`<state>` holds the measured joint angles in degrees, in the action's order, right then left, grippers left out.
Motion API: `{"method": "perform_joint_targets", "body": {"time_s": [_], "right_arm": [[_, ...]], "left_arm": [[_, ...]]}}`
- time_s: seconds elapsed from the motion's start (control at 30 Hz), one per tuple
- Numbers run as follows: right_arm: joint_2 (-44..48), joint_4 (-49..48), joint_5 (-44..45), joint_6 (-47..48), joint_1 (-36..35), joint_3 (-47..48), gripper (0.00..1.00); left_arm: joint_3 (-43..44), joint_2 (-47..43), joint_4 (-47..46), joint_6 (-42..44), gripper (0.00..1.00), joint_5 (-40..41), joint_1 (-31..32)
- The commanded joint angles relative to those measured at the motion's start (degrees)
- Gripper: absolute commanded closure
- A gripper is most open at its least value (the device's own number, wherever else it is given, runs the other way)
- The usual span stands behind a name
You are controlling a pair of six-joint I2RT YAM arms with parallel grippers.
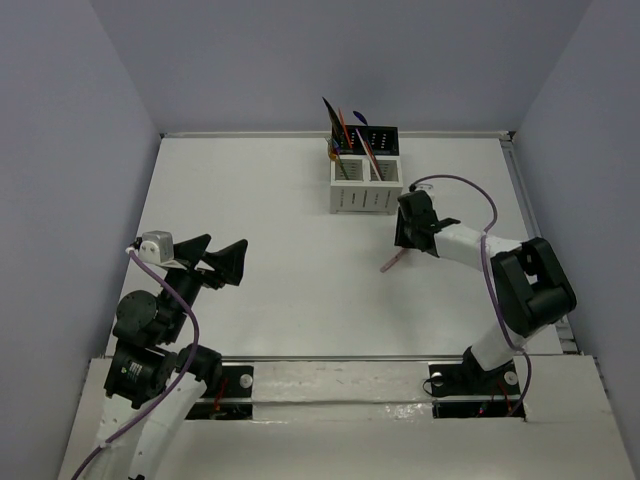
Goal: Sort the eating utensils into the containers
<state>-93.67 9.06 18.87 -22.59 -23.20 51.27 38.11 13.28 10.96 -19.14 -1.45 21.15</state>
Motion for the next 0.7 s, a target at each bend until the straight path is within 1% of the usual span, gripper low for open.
{"method": "perform_joint_targets", "body": {"time_s": [0.0,0.1,0.17,0.23,0.33,0.43,0.57,0.67], "right_arm": [[-0.8,2.0,-2.3,3.9,0.2,3.7,0.60],[-0.7,2.8,-1.9,3.5,0.2,3.7,0.78],[-1.0,3.9,-1.2,3.0,0.2,4.0,0.77],[-1.3,6.0,1.0,1.6,0.2,4.6,0.61],[-0.5,5.8,1.5,0.0,0.2,3.5,0.42],[1.6,3.9,1.1,-1.3,0.2,1.6,0.35],[1.6,3.4,0.6,-2.7,0.2,1.2,0.33],[-1.4,3.3,0.5,-3.5,0.2,2.1,0.33]], "left_arm": [[-0.3,0.3,-2.6,0.0,0.01,-0.6,-0.8],[-0.3,0.4,-2.7,0.0,0.01,-0.7,-0.8],[-0.3,0.4,-2.7,0.0,0.01,-0.9,-0.8],[-0.3,0.6,-2.8,0.0,0.01,-1.0,-0.8],[-0.3,0.5,-2.9,0.1,0.01,-1.2,-0.8],[-0.3,0.7,-2.9,0.1,0.01,-1.4,-0.8],[-0.3,1.0,-3.1,0.1,0.01,-1.5,-0.8],[-0.3,1.0,-3.1,0.1,0.01,-1.6,-0.8]]}}
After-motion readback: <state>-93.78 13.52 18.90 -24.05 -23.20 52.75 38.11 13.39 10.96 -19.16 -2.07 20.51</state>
